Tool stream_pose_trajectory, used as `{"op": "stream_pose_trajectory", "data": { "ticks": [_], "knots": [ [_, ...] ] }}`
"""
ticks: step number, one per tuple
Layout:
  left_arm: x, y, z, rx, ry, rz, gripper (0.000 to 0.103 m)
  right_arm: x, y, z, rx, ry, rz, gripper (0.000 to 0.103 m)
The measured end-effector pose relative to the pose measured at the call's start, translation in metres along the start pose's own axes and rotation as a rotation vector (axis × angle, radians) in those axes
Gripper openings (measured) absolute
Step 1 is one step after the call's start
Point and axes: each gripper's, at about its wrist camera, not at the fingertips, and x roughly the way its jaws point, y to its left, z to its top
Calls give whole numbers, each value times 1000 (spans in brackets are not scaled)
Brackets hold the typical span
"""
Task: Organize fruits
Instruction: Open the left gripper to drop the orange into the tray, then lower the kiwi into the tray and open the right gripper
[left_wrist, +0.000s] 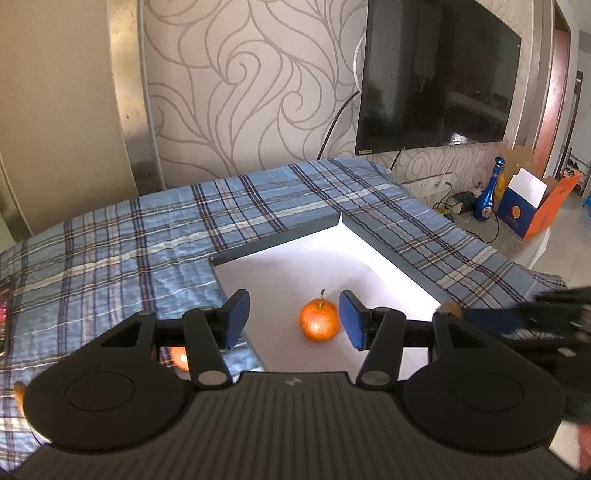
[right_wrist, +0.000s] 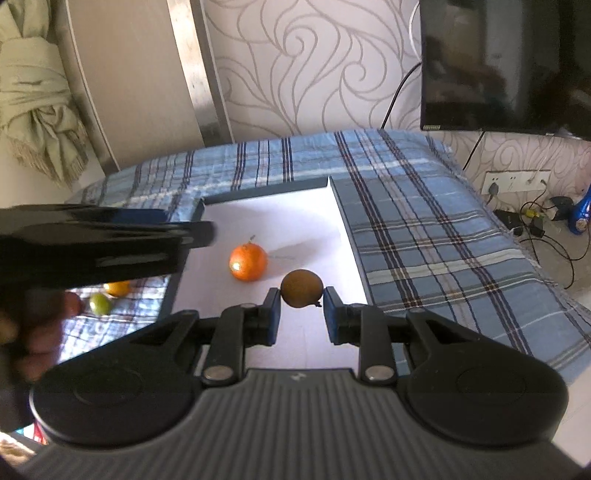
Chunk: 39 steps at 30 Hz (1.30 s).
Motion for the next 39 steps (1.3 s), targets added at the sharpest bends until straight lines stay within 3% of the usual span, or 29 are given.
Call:
{"op": "stream_pose_trajectory", "data": {
  "ticks": [7, 17, 23, 25, 32, 39],
  "knots": [
    [-31, 2, -17, 40, -28, 1, 60, 36, 1, 9, -38, 51, 33, 28],
    [-50, 13, -42, 24, -9, 52, 60, 77, 4, 13, -85, 109, 28, 29],
    [-57, 26, -54, -9, 2, 80, 60, 75, 5, 15, -91, 99, 20, 30],
    [-60, 31, -59, -12, 2, 88, 60, 70, 5, 16, -90, 76, 14, 37],
    [-67, 43, -72, 1, 5, 108, 60, 49, 10, 23, -79, 16, 9, 37],
    [-71, 65, -90, -3, 20, 148, 60, 30, 40, 26, -113, -8, 81, 37]
  ]
}}
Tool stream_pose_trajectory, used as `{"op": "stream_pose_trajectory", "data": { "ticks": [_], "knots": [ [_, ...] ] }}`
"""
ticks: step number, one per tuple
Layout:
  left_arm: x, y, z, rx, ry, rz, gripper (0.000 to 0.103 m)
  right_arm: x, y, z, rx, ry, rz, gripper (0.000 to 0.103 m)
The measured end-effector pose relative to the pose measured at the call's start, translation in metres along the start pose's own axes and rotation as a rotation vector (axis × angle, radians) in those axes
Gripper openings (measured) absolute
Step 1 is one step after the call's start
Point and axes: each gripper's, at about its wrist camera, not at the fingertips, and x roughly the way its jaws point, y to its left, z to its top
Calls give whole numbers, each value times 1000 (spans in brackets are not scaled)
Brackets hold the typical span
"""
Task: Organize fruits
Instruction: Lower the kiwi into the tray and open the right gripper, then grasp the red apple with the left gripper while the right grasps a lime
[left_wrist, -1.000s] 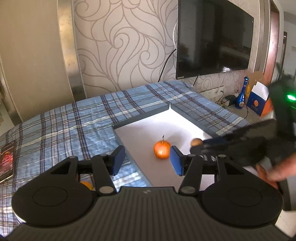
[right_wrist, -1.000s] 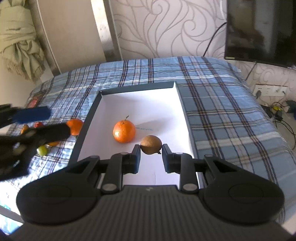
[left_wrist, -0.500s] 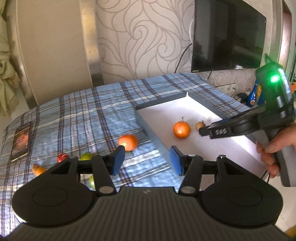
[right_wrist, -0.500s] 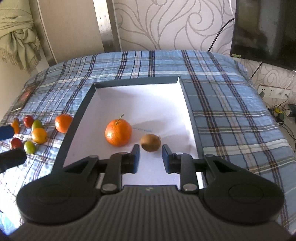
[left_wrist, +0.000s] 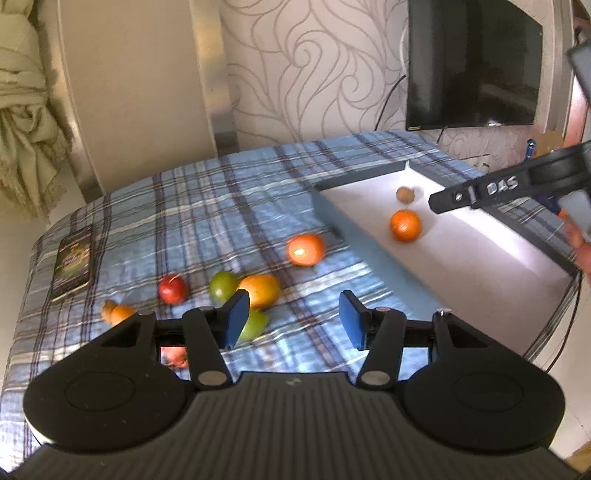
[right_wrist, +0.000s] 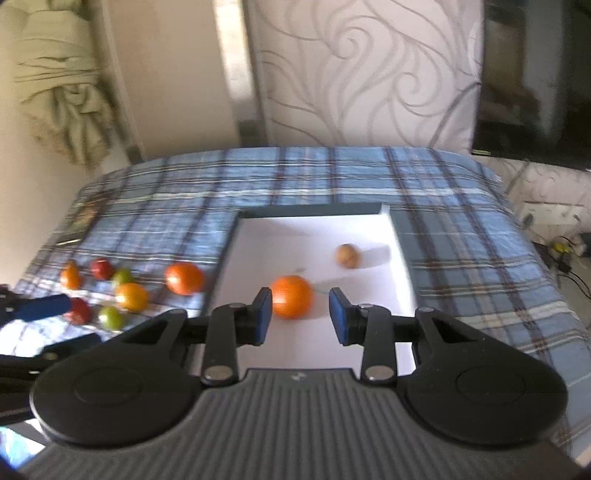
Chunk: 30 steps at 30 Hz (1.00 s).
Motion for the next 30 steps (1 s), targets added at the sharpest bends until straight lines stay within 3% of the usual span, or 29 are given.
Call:
{"op": "stream_pose_trajectory", "data": {
  "ticks": [8, 16, 28, 30],
  "knots": [
    [2, 38, -20, -47, 25, 57, 60, -2, 49, -2, -72, 23, 113, 37],
    [17, 71, -30, -115, 50, 139, 59, -5, 76, -9, -124, 45, 147, 36],
    [54, 87, -39, -175, 106, 104, 57, -14, 93, -17, -156, 66, 159, 36],
    [57, 87, -38, -171, 106, 97, 53, -14, 95, -19, -159, 71, 160, 36]
  ]
}}
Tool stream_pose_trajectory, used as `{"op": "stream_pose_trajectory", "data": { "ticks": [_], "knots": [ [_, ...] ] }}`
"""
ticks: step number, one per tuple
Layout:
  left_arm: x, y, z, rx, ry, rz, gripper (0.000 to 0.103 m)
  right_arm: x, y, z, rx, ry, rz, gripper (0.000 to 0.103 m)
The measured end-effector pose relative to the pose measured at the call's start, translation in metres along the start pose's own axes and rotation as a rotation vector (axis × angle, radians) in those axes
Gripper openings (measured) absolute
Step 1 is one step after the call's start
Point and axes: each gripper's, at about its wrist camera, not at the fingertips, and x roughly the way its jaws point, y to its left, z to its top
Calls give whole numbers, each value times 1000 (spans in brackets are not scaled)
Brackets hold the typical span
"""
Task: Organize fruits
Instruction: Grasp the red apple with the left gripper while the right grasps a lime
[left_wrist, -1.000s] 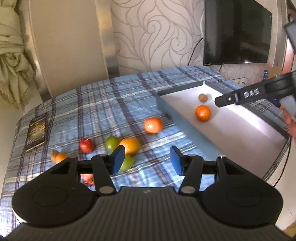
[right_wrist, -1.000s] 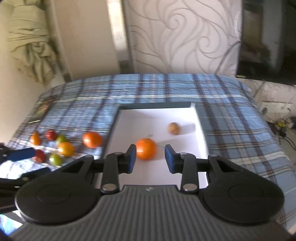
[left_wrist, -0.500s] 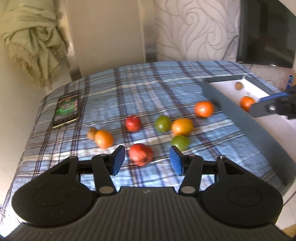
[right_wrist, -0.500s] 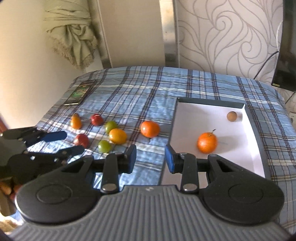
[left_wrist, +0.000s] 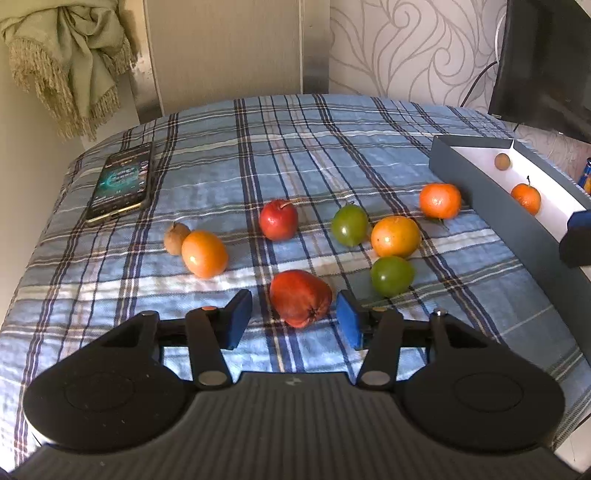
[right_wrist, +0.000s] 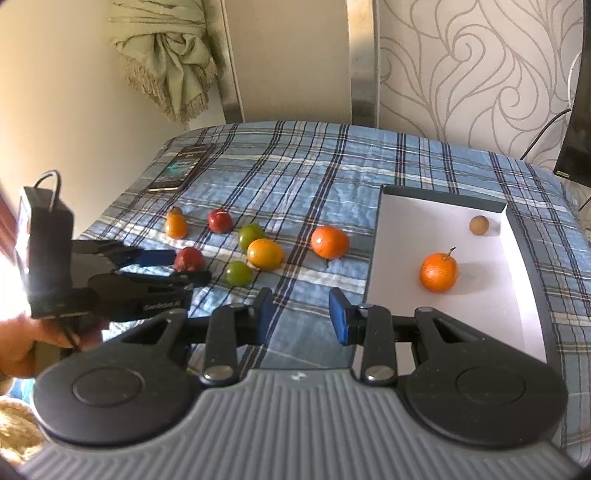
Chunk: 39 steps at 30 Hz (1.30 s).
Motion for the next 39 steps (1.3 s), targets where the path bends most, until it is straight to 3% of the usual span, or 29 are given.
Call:
{"op": "stream_pose_trajectory", "data": {
  "ticks": [6, 19, 35, 39],
  "knots": [
    [1, -3, 2, 11, 0, -17, 41, 5, 9, -2, -8, 14, 11, 36],
    [-19, 11, 2, -19, -3, -18, 40, 56, 34, 3, -24, 72, 59, 36],
    [-37, 29, -9, -33, 11, 6, 40, 104, 57, 13, 15, 119, 9, 35],
    [-37, 29, -10, -26, 13, 1, 40, 106, 60, 12, -2, 111, -10, 30]
  ]
}}
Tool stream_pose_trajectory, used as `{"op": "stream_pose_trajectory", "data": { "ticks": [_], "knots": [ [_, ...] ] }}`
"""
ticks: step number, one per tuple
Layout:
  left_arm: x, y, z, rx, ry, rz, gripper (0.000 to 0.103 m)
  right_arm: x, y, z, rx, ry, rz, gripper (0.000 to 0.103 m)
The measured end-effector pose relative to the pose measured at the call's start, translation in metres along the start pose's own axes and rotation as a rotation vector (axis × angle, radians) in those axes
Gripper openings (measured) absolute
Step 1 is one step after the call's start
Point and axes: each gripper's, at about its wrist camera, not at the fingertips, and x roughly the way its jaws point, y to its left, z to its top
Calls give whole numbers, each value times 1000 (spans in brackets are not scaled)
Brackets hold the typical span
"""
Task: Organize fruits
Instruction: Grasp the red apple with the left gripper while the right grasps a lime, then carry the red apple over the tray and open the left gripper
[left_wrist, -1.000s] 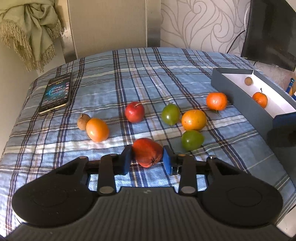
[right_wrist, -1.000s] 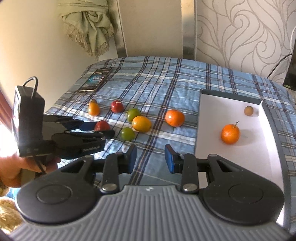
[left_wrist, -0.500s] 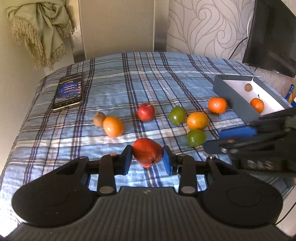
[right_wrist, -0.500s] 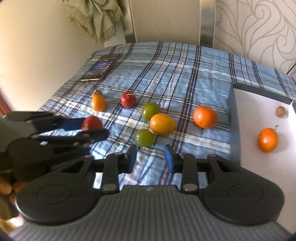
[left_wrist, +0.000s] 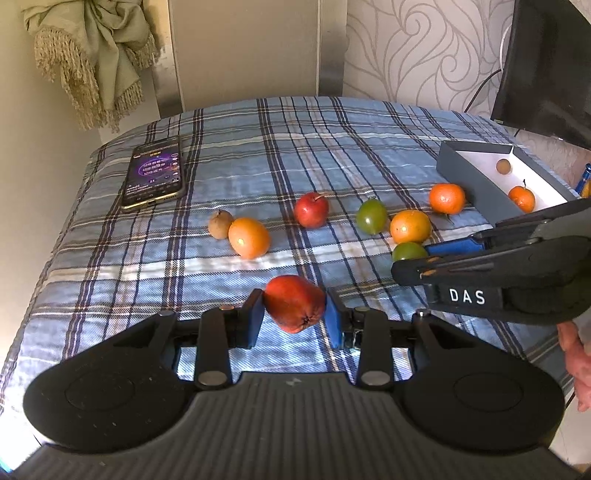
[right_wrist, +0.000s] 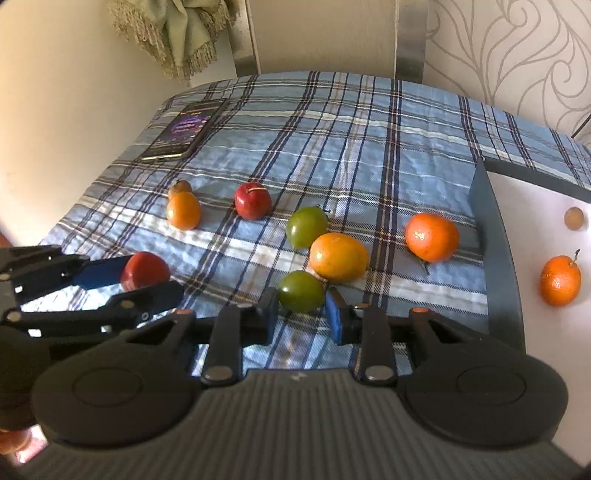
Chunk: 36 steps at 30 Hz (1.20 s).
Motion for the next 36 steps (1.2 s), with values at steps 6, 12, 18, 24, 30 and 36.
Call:
{"op": "stream_pose_trajectory", "data": {
  "ticks": [6, 12, 18, 24, 30, 36],
  "knots": [
    [1, -3, 1, 10, -5, -14, 40, -14, -1, -5, 4, 1, 19, 30],
    [1, -14, 6, 35, -17, -43, 40, -44, -6, -12, 15, -7, 53, 29],
    [1, -29, 14, 70, -32, -81, 40, -75, -16, -20, 49, -39, 61, 29],
    [0, -47, 22, 104, -48, -119, 40, -97, -27, -29, 81, -70, 54, 29],
    [0, -66, 29, 138, -62, -155, 40, -113, -40, -36, 108, -98, 24, 29],
    [0, -86, 37, 169, -75, -190, 40, -128, -55, -44, 142, -123, -9, 29]
  ]
}}
